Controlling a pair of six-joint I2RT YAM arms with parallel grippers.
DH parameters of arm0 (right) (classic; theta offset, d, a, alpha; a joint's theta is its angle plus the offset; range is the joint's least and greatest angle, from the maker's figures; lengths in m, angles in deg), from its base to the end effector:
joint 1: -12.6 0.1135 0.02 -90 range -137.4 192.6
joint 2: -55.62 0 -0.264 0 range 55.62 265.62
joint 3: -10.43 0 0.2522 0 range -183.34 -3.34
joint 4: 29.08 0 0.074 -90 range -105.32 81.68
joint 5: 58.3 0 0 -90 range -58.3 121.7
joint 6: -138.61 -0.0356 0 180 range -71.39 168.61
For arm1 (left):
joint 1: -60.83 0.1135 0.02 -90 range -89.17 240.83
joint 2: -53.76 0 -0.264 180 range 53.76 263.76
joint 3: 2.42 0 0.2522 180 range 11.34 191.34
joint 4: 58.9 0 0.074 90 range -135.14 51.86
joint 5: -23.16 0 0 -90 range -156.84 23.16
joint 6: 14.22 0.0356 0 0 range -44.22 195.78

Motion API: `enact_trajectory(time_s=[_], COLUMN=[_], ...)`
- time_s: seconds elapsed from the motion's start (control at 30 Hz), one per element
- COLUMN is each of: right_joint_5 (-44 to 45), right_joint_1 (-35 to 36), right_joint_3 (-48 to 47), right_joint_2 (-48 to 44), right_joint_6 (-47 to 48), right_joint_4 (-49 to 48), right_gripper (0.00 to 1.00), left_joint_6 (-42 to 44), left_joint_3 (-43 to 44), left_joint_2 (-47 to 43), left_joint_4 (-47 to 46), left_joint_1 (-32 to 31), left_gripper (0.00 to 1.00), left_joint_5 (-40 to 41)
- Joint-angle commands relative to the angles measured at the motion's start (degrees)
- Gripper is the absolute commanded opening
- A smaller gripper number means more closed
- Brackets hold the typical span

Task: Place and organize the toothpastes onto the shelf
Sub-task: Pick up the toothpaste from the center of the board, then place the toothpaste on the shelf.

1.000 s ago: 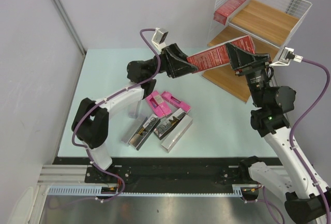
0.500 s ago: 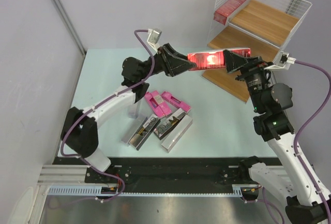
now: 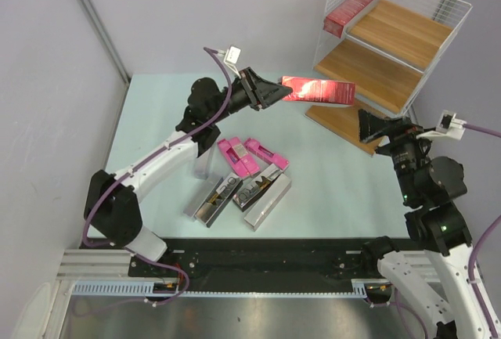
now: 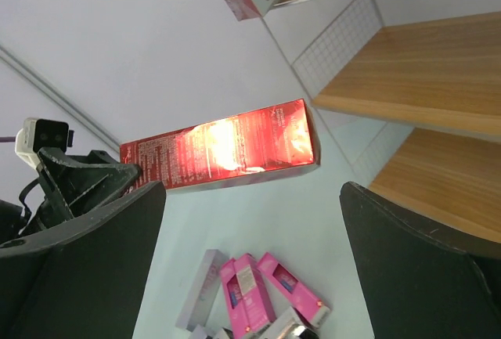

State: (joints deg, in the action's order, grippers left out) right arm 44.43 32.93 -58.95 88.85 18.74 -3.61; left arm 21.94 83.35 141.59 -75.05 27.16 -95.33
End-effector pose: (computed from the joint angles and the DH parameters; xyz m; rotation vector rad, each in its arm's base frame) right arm 0.1056 0.0307 0.4271 0.3043 1.3800 0.5751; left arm 0.2937 -0.2160 0.3939 0.2145 1.5370 -1.5790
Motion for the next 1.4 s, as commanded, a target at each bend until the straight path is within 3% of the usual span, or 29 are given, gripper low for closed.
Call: enact_trajectory(time_s=[0.0,0.43,0.7,0.93,1.37], right_joint_5=[3.09,5.63,4.23,3.09,3.18], right_joint_1=[-0.12,-0.12,-0.12,-0.12,-0.04], right_joint_3=[1.38,6.40,8.77,12.02,13.60], right_joint_2=[-2.29,-9.50,-10.73,-12.31,-18.46], right_joint_6=[2.88,2.71,1.75,0.69,-0.72], right_joint_4=[7.27,14.74,16.60,17.21,21.69], right_gripper=[1.00,1.00,1.00,1.00,1.00], left_joint_6=[-0.56,-8.46,-10.14,-10.49,-7.34], left_joint_3=[2.70,7.09,13.15,22.73,39.95], left_joint_2=[0.58,4.45,8.31,15.70,28.00], left_joint_4=[-1.99,-15.16,-19.74,-19.49,-10.17], left_joint_1=[0.10,-1.22,-4.55,-9.21,-17.83], left_gripper=[0.00,0.00,0.00,0.00,0.00], left_joint_5=[2.74,-1.39,2.99,12.74,40.78])
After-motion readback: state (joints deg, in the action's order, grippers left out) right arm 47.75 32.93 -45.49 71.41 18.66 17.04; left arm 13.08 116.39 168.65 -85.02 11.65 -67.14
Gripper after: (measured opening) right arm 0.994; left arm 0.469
